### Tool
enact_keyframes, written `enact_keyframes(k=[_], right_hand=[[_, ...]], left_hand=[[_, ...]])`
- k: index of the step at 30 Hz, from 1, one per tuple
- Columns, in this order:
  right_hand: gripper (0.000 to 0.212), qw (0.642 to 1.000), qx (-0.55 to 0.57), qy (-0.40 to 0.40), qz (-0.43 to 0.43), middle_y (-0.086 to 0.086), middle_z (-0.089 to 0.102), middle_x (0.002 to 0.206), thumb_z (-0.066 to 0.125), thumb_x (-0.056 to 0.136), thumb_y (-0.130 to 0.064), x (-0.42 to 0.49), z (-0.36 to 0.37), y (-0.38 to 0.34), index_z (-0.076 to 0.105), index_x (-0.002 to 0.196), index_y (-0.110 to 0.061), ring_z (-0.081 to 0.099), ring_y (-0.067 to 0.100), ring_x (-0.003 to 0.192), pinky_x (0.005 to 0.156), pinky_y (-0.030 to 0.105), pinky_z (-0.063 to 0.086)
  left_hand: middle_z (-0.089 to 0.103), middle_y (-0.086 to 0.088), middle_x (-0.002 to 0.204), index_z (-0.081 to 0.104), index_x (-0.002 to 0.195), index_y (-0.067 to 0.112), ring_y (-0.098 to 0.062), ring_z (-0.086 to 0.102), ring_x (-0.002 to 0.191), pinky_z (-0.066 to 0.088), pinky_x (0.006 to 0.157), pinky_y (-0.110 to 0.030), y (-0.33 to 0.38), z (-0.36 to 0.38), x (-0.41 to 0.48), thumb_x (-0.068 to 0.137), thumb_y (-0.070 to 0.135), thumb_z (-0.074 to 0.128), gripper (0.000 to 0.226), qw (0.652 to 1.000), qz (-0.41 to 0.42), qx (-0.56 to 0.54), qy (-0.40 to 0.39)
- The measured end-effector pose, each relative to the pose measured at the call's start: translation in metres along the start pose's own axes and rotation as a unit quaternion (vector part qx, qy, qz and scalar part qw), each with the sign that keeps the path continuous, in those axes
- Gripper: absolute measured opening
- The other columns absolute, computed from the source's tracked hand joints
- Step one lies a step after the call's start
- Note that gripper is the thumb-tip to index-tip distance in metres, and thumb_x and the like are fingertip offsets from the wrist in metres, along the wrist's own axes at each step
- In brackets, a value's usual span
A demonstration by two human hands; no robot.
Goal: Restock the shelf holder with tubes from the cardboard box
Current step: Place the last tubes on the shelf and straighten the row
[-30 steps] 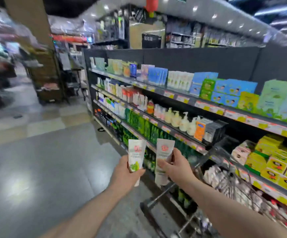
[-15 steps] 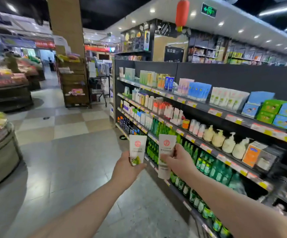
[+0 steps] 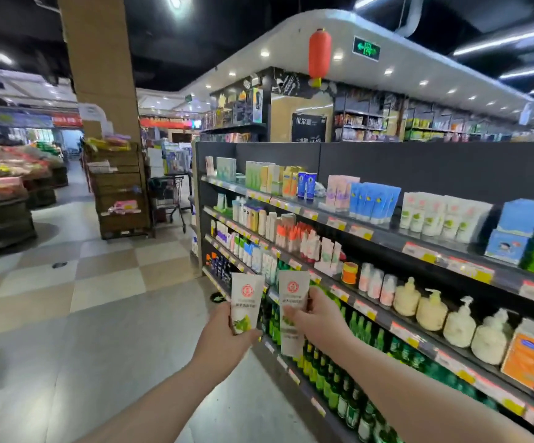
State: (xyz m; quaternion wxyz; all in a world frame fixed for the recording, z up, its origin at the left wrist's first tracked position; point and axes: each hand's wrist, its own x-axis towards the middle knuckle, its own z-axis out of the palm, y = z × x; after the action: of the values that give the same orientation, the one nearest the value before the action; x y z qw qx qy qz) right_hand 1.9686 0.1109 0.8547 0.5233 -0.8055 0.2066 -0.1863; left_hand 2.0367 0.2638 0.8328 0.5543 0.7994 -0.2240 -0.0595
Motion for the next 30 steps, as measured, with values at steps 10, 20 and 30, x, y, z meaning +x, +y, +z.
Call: enact_keyframes(k=[10,20,30], right_hand=[[0.023,0.997,-0.04,0.061,0.02,-0.007,0.061,0.105,0.062,0.09,-0.023,0.134,-0.091,0.026,0.049,0.109,-0.025,0.057,0.011,0.092,0.074,0.024,0.047],[0.03,0.969,-0.075,0.225,0.066,-0.004,0.064,0.103,0.064,0.088,-0.022,0.196,-0.201,0.071,0.052,0.115,-0.022,0.061,0.017,0.086,0.07,0.029,0.05],[0.021,0.895,-0.123,0.419,0.092,0.003,0.065,0.105,0.067,0.086,-0.019,0.288,-0.293,0.083,0.055,0.104,-0.02,0.06,0.018,0.09,0.069,0.023,0.047]], left_hand=[[0.064,0.004,0.095,0.051,0.103,0.02,-0.015,0.063,0.085,0.052,0.073,-0.031,0.032,0.101,0.155,0.079,0.015,0.073,0.033,0.995,0.025,-0.025,-0.093],[0.06,0.006,0.096,0.048,0.105,0.025,-0.015,0.059,0.088,0.048,0.071,-0.022,0.074,0.231,0.26,0.081,0.016,0.07,0.034,0.962,0.125,-0.052,-0.237],[0.058,0.011,0.103,0.047,0.111,0.023,-0.004,0.052,0.09,0.038,0.064,-0.009,0.129,0.341,0.39,0.08,0.019,0.071,0.04,0.906,0.242,-0.084,-0.337]])
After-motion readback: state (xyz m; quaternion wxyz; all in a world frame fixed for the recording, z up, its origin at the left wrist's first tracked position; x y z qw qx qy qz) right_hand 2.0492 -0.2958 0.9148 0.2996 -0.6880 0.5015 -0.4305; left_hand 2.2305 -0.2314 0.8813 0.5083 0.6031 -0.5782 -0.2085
